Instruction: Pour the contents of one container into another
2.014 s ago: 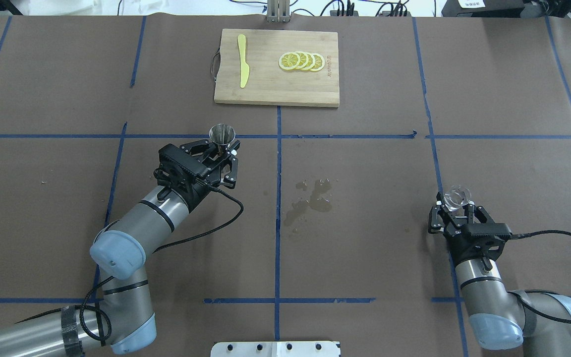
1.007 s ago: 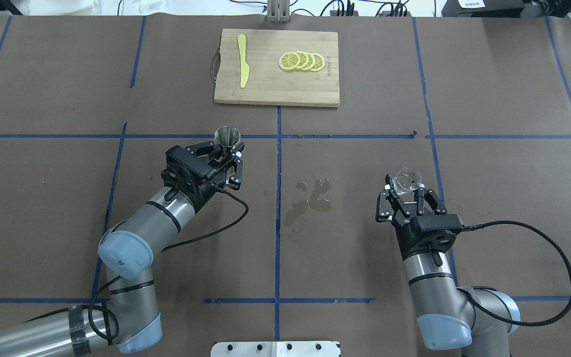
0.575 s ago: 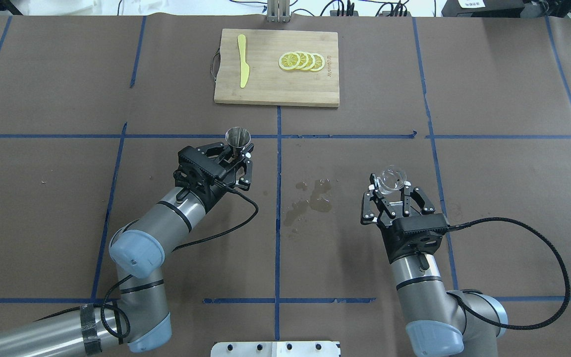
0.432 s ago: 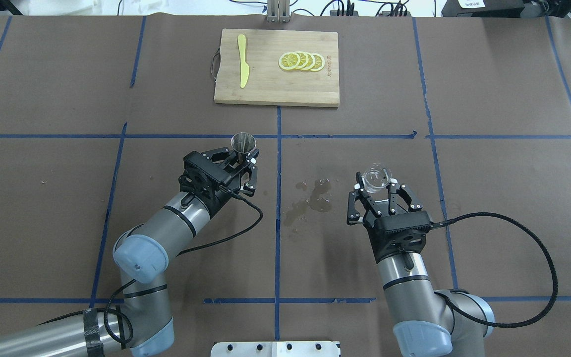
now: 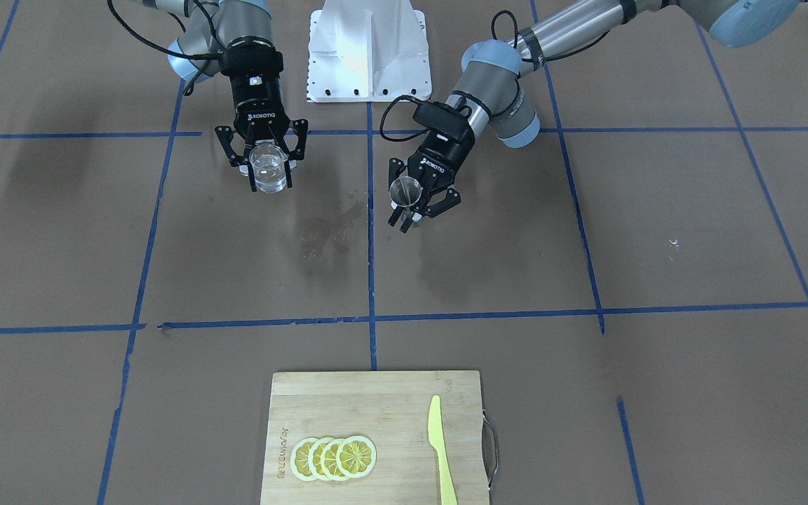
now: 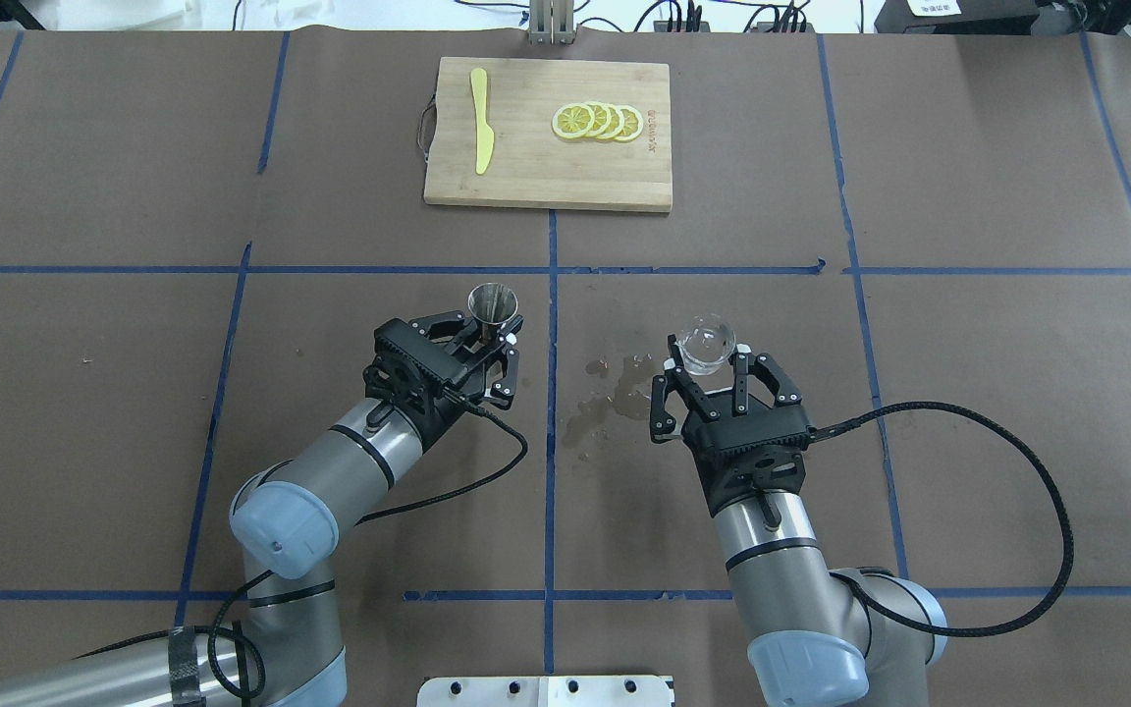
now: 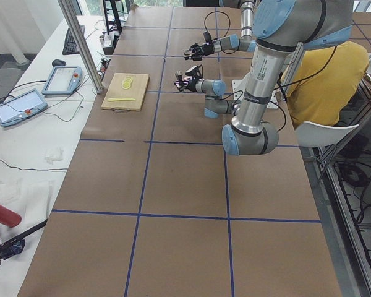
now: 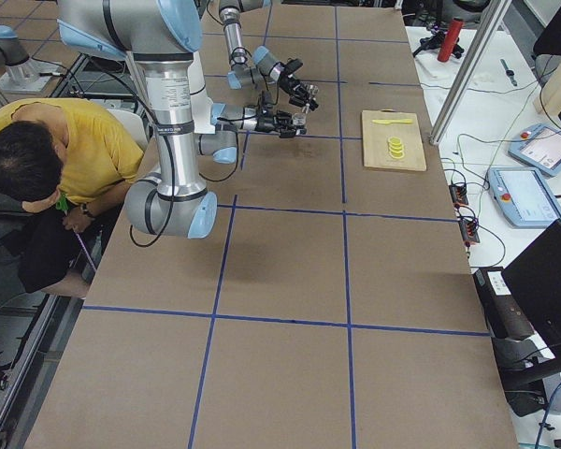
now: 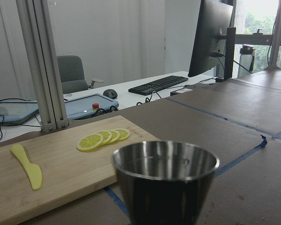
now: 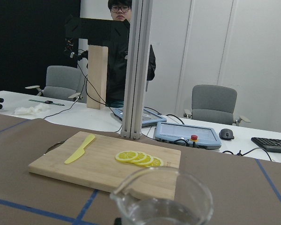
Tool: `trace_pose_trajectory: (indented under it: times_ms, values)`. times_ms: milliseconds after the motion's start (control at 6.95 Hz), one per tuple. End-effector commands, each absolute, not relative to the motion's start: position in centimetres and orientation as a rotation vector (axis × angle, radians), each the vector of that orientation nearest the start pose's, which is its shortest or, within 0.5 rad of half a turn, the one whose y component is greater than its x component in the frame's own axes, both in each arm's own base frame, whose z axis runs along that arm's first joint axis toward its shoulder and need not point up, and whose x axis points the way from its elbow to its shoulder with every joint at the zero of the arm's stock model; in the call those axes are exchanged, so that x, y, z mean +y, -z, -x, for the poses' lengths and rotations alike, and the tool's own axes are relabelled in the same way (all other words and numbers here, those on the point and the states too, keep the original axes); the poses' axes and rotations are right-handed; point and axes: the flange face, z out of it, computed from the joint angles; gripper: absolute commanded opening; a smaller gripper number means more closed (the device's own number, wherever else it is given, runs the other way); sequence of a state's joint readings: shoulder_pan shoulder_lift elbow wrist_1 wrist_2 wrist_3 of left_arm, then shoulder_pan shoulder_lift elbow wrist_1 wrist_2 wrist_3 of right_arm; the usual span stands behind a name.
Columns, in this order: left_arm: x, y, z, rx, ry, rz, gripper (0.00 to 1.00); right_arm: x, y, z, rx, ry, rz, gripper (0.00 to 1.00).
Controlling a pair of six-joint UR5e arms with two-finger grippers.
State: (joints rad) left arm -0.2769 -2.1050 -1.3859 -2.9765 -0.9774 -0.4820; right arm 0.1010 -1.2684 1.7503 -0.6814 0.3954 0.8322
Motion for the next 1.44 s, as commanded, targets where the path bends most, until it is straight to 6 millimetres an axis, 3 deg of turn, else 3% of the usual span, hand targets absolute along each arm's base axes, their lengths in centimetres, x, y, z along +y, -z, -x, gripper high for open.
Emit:
trace_pose_trajectory:
  times_ms: [0, 575, 863, 1295]
  values:
    - [-35.1, -27.4, -57.5, 1.077, -0.115, -1.373, 0.00, -27.8, -28.0, 50.0, -0.671, -0.234, -1.350, 0.00]
    - [-34.3, -26.5, -58.0, 1.161, -0.156, -1.370, 0.00, -28.5, -23.3, 50.1, -0.618, -0.178, -1.334, 0.00]
    - [-34.2, -27.4, -58.2, 1.114, -0.237, -1.442, 0.00, -28.9, -20.7, 48.2, -0.590, -0.131, -1.311, 0.00]
    - [-33.2, -27.6, -58.2, 1.144, -0.329, -1.504, 0.00, -28.4, -19.7, 47.3, -0.533, -0.073, -1.294, 0.00]
